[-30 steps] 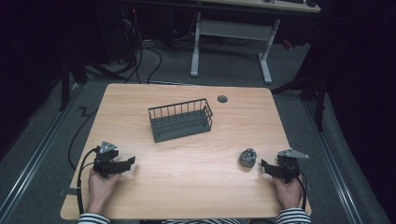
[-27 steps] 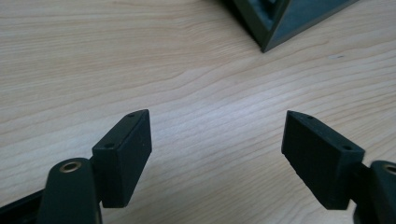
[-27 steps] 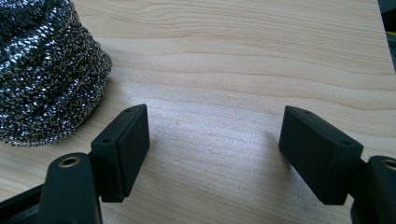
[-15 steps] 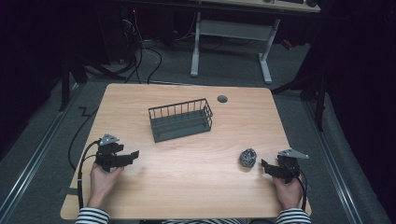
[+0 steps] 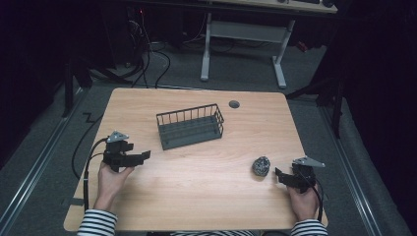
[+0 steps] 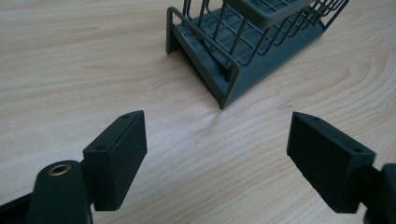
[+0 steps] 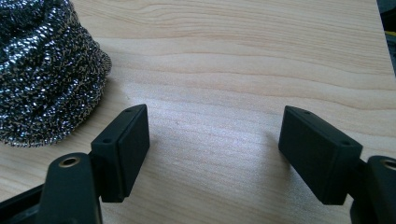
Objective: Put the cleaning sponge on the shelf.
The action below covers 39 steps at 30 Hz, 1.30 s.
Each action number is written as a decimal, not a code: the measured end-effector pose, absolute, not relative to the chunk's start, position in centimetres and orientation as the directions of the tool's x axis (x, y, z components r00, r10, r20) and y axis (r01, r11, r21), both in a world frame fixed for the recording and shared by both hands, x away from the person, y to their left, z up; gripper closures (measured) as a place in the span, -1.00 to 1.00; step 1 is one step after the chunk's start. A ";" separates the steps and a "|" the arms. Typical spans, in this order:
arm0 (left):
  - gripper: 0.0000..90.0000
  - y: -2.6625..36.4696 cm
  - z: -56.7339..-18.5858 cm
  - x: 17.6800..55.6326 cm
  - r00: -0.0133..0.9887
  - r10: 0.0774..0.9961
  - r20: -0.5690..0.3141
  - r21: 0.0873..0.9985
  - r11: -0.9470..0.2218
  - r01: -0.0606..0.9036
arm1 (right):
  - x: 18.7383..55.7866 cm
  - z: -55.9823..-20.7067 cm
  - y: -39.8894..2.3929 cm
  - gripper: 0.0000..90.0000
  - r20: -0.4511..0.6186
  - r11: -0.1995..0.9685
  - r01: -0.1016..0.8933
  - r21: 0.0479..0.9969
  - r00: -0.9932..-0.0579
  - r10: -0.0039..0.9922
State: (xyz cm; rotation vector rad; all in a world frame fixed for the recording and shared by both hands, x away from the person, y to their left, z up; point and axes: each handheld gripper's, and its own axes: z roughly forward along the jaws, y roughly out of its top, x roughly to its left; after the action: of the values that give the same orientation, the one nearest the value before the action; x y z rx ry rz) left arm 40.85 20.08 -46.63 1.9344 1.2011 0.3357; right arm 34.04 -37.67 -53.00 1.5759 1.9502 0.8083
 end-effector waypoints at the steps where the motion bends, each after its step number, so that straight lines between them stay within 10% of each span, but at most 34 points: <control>1: -0.54 19.9 -46.3 41.0 0.514 0.839 -0.177 0.756 -0.218 0.617 | 34.0 -53.0 -37.7 -0.45 -0.016 0.153 0.681 0.716 -0.203 0.979; 39: -0.09 14.6 -44.8 49.6 0.489 0.858 -0.157 0.720 -0.239 0.652 | 34.0 -53.0 -37.6 -0.42 -0.019 0.159 0.678 0.717 -0.209 0.978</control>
State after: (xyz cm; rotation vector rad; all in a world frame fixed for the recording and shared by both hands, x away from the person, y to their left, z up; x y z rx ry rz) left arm 49.60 14.57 -44.84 1.9809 1.2438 0.3482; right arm 34.00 -37.63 -52.99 1.5680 1.9539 0.8089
